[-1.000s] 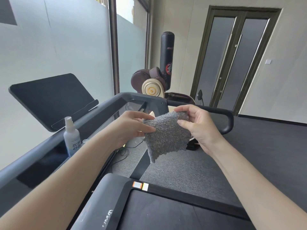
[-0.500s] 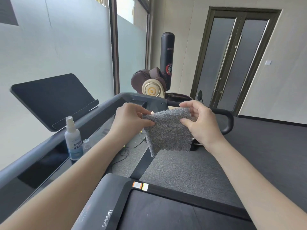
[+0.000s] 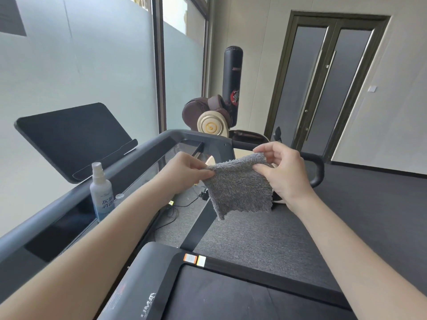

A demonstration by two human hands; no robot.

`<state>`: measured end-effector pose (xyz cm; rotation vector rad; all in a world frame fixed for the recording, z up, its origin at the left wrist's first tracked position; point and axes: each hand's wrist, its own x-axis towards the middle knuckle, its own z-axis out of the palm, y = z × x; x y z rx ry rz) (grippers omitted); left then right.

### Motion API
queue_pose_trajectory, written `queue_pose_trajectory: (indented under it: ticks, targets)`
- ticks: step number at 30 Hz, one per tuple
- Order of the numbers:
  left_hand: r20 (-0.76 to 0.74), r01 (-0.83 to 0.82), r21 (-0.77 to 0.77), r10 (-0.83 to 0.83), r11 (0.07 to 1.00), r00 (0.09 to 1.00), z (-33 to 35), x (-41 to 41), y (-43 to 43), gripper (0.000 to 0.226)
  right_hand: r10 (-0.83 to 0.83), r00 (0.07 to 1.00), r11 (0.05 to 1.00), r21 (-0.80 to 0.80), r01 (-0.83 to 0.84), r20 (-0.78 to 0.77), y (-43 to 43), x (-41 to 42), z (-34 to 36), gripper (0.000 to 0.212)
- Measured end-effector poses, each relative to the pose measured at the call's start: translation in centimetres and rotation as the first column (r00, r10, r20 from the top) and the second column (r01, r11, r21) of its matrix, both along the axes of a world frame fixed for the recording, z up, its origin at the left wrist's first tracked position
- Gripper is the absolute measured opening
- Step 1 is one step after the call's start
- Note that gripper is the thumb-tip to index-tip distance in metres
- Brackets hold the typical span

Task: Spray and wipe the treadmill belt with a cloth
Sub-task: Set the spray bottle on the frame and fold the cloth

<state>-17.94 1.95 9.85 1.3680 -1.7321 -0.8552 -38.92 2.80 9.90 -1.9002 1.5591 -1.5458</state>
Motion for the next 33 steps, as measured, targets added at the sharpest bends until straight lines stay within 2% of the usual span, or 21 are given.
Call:
queue_pose_trajectory:
  ticks: [4, 8, 9, 11, 13, 14, 19, 21, 24, 29, 33]
  targets:
    - [0.029, 0.06, 0.032, -0.061, 0.998, 0.998, 0.3, -0.2, -0.2, 0.016, -0.016, 0.998, 0.999, -0.047, 0.013, -0.065, 0.2, -0.5, 0.1, 0.024]
    - [-0.061, 0.111, 0.043, -0.109, 0.993, 0.992, 0.2, -0.3, -0.1, 0.023, -0.101, 0.989, 0.993, -0.069, 0.094, -0.112, 0.0, -1.1, -0.4, 0.013]
    - [-0.092, 0.132, 0.044, -0.127, 0.99, 0.988, 0.1, -0.2, 0.0, 0.028, -0.083, 0.993, 0.996, -0.025, 0.081, -0.083, -0.1, -1.3, -0.6, 0.014]
    - [-0.129, 0.164, 0.034, -0.158, 0.986, 0.979, -0.1, 0.0, 0.1, 0.034, 0.06, 0.994, 0.991, 0.115, -0.071, 0.095, 0.2, -1.1, -0.7, 0.016]
    - [-0.174, 0.183, 0.02, -0.177, 0.983, 0.969, -0.3, 0.0, 0.4, 0.024, 0.157, 0.957, 0.956, 0.205, -0.209, 0.243, 0.6, -0.8, -1.0, 0.012]
    - [-0.202, 0.177, 0.019, -0.169, 0.984, 0.965, -0.5, 0.0, 0.6, 0.022, 0.162, 0.956, 0.949, 0.228, -0.218, 0.243, 0.5, -0.8, -1.2, 0.01]
    - [-0.366, 0.043, 0.0, -0.04, 0.999, 0.93, -1.4, 0.0, 2.2, 0.017, 0.197, 0.946, 0.956, 0.163, -0.244, 0.259, 0.5, 0.9, -2.4, 0.009]
    - [-0.469, -0.044, 0.031, 0.054, 0.999, 0.881, -1.9, 0.3, 3.0, 0.009, 0.215, 0.935, 0.966, 0.08, -0.246, 0.281, 0.8, 2.2, -2.5, 0.012]
    - [-0.586, -0.119, 0.069, 0.137, 0.99, 0.799, -2.3, 0.9, 4.2, 0.015, 0.26, 0.925, 0.958, 0.046, -0.283, 0.279, 1.0, 4.0, -2.5, 0.016]
    - [-0.625, -0.13, 0.031, 0.121, 0.991, 0.771, -2.9, 3.4, 6.6, 0.044, 0.313, 0.906, 0.933, 0.086, -0.35, 0.284, 0.8, 6.9, -2.4, 0.025]
    - [-0.652, -0.254, 0.019, 0.205, 0.967, 0.73, -3.3, 5.9, 9.4, 0.033, 0.422, 0.843, 0.868, 0.119, -0.482, 0.333, 0.6, 9.8, -2.5, 0.025]
